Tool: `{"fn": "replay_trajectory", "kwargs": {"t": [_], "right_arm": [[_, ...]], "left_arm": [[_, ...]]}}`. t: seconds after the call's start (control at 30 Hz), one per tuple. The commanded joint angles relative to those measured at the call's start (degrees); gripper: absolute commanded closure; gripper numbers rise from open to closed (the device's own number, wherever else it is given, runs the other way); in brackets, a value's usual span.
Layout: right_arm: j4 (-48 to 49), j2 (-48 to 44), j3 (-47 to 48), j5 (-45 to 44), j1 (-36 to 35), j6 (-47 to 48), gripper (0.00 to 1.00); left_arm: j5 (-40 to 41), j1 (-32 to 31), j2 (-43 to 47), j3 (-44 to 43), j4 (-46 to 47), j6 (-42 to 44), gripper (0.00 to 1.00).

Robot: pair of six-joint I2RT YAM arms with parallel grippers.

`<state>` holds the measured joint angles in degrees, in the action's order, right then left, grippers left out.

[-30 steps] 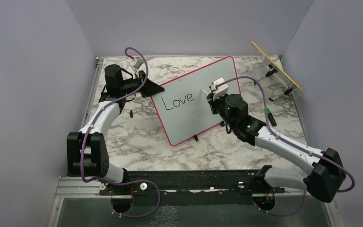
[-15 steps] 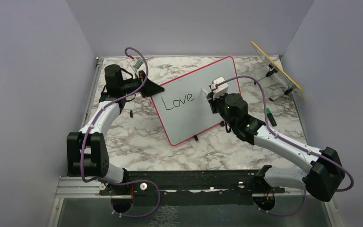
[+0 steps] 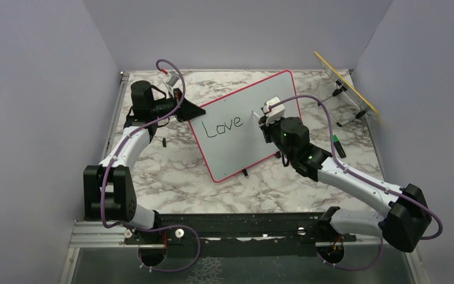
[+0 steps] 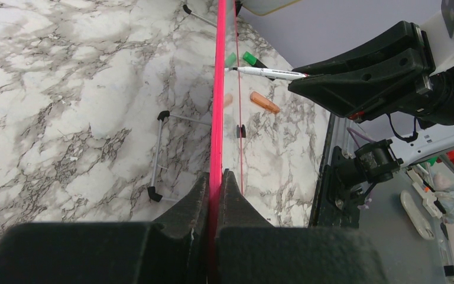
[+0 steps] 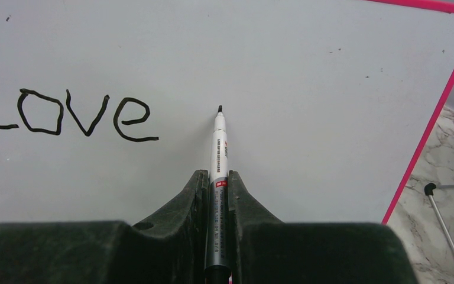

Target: Write a sentence on the whiteboard

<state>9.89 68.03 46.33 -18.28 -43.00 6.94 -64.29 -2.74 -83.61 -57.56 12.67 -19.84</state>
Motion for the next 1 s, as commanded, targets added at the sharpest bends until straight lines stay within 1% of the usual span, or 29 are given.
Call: {"fn": "replay_trajectory", "kwargs": {"t": [0.0, 0.2, 0.57, 0.97], "right_arm": [[-5.1, -0.8, 0.8, 1.7, 0.4, -1.4, 0.99], [-7.8, -1.4, 0.4, 2.1, 0.4, -2.1, 0.99], [-8.7, -1.5, 0.4, 2.5, 0.4, -2.3, 0.99], [-1.7, -1.5, 0.1, 0.3, 0.4, -1.8, 0.99]], "left_arm": [[1.1, -0.7, -2.3, 0.9, -4.8, 5.3, 1.00], [1.1, -0.6, -2.3, 0.9, -4.8, 5.3, 1.00], [1.0, -0.7, -2.5, 0.9, -4.8, 5.3, 1.00], [1.0, -0.7, -2.4, 0.9, -4.8, 5.4, 1.00]]}}
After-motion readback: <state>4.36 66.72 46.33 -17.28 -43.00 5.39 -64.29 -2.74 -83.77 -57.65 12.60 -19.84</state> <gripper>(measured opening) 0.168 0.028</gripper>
